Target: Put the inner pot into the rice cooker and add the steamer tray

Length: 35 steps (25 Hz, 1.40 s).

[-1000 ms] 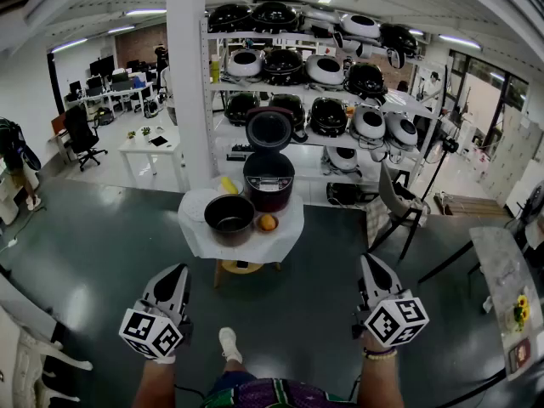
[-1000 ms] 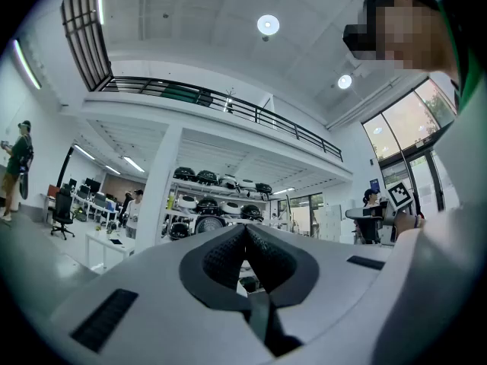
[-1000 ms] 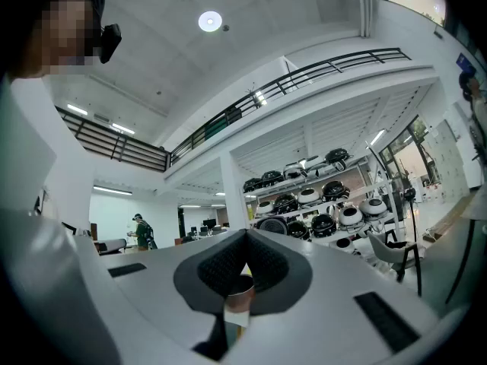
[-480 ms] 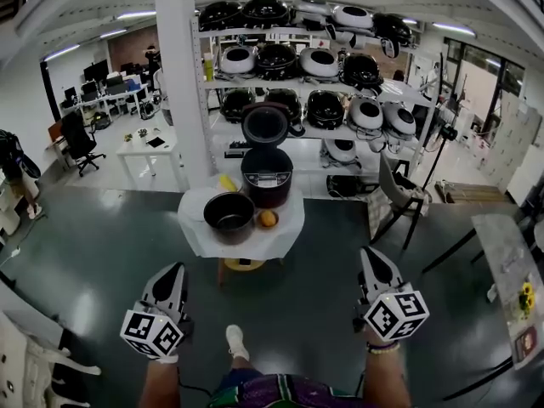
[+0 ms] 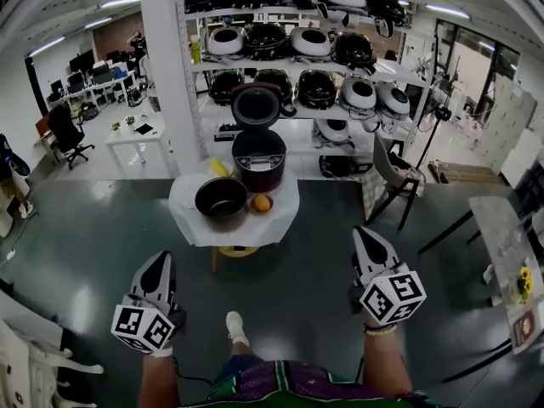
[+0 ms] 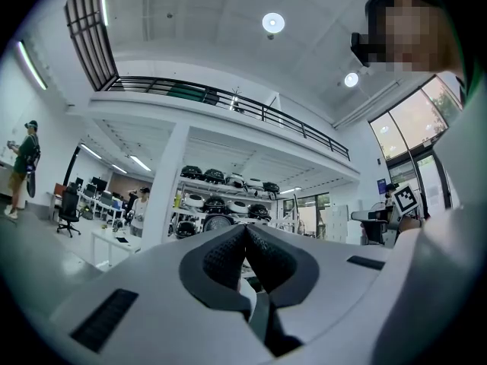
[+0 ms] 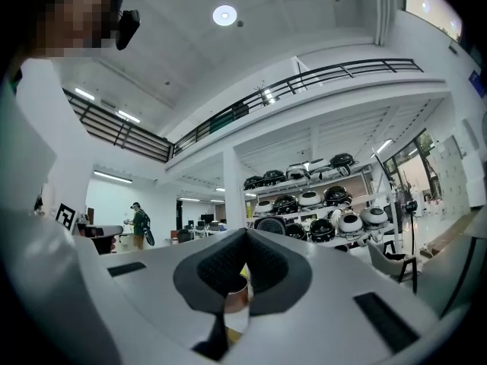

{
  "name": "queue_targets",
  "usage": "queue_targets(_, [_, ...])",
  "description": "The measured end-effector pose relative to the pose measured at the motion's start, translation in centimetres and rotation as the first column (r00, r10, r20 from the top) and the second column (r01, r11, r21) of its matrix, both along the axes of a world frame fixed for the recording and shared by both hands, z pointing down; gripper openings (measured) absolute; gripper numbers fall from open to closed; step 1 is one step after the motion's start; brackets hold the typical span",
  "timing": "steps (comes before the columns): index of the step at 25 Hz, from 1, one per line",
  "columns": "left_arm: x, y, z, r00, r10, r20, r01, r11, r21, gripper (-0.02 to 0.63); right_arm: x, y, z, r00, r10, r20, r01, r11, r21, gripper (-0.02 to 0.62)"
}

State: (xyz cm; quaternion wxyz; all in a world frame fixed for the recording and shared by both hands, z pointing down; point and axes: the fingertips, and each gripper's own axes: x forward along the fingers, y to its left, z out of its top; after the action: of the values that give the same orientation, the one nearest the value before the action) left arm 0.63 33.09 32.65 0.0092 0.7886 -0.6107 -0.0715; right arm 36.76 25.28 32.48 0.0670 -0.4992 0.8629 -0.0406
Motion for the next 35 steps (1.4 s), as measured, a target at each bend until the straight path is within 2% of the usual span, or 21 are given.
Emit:
queue_targets(7, [-2.2, -4.3, 0.6, 1.000, -0.019, -0.003, 0.019, 1.000, -0.012, 0.021, -2.6, -4.1, -0.3, 1.000, -0.016, -0.016, 0.016, 1.000, -0.006, 0.005])
queue_targets(18, [-8.0, -15.0, 0.3, 1.000, 0.003, -0.031, -0.004, 1.000, -0.021, 0.021, -10.5, -14.6, -2.3, 0.997, -0.033, -0.067, 0.035, 0.999, 0.036, 0.004])
queue_targets(29, [-14.4, -26.1, -0.1, 0.997, 0.069, 0.017, -0.068, 0.997, -0.040, 0.021, -17.7, -24.6, -3.4, 0.999, -0.002, 0.039, 0.002, 1.000, 0.007, 0.005])
queue_targets(35, [-17.3, -31.4, 1.1, 0.993, 0.115, -0.002, -0.115, 0.992, -0.047, 0.021, -20.6, -28.6, -2.9, 0.997, 0.043, 0.056, -0.042, 0.999, -0.006, 0.005])
